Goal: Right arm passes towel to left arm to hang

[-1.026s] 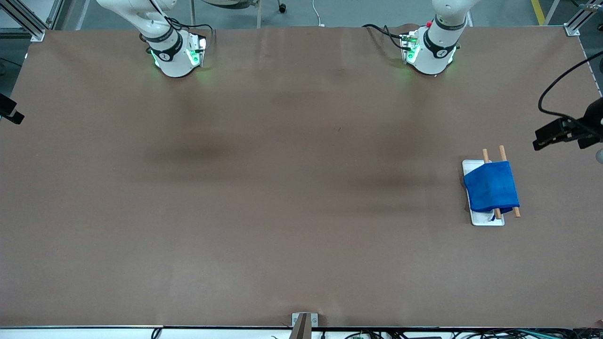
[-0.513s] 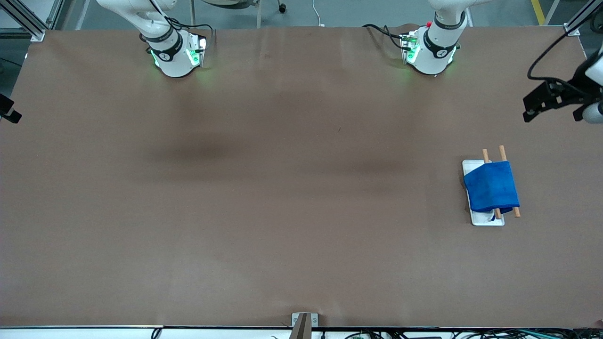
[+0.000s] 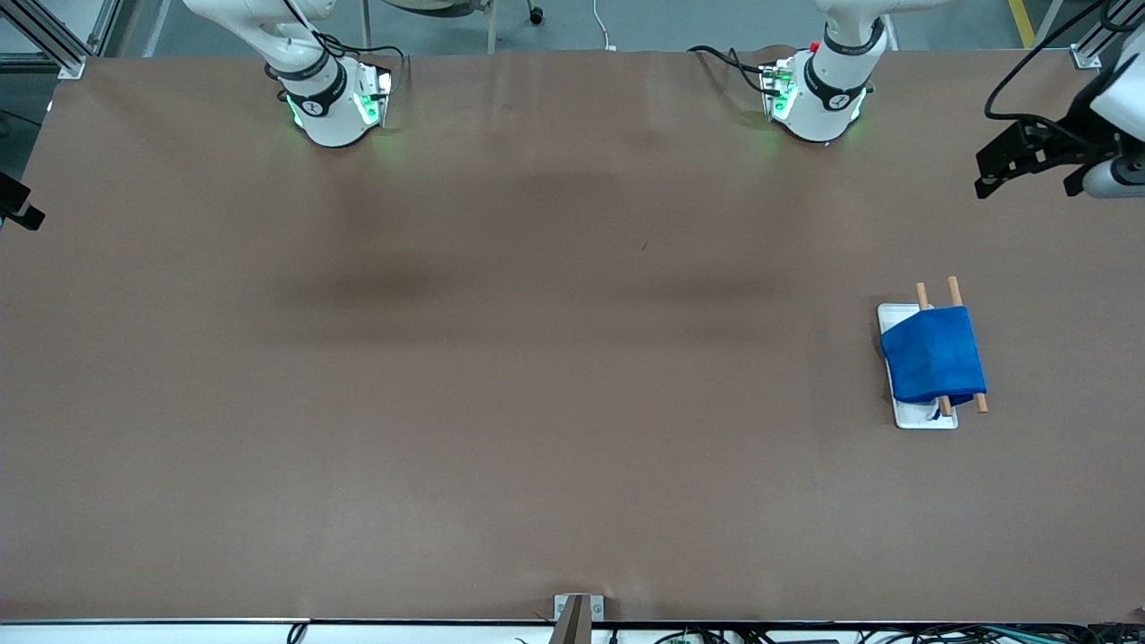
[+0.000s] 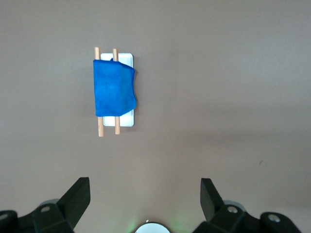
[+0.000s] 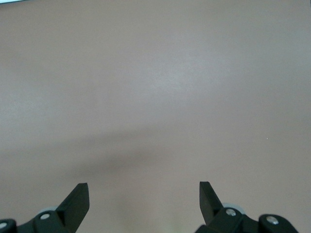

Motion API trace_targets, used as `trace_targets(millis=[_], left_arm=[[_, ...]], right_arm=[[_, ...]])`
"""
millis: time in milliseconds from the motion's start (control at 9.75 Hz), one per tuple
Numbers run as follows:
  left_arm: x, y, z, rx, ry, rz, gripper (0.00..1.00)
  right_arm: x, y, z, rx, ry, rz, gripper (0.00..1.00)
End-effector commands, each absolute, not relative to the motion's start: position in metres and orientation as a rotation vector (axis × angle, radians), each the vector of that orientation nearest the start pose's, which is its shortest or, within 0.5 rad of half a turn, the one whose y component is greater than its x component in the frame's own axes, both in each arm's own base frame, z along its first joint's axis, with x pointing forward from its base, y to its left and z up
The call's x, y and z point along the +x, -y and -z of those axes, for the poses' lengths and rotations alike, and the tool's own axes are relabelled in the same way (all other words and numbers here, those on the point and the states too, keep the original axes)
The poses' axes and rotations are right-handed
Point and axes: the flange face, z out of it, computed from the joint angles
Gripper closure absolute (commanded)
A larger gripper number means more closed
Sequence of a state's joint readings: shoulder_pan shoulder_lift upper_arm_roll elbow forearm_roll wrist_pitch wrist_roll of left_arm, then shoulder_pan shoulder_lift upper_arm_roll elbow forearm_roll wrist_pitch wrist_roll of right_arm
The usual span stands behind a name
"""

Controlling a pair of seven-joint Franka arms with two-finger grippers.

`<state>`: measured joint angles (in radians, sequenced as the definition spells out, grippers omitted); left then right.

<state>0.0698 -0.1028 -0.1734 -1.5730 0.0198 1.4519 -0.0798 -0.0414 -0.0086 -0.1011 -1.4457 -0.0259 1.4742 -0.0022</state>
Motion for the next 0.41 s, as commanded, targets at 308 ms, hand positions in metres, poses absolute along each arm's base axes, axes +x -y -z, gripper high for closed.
trace_targets(millis=[308], left_arm=[[0.4959, 0.0613, -0.6506, -3.128, -0.063, -0.051, 0.0]], right_arm=[[0.5299, 0.0831, -0.6828, -3.167, -0.208, 0.057, 0.0]])
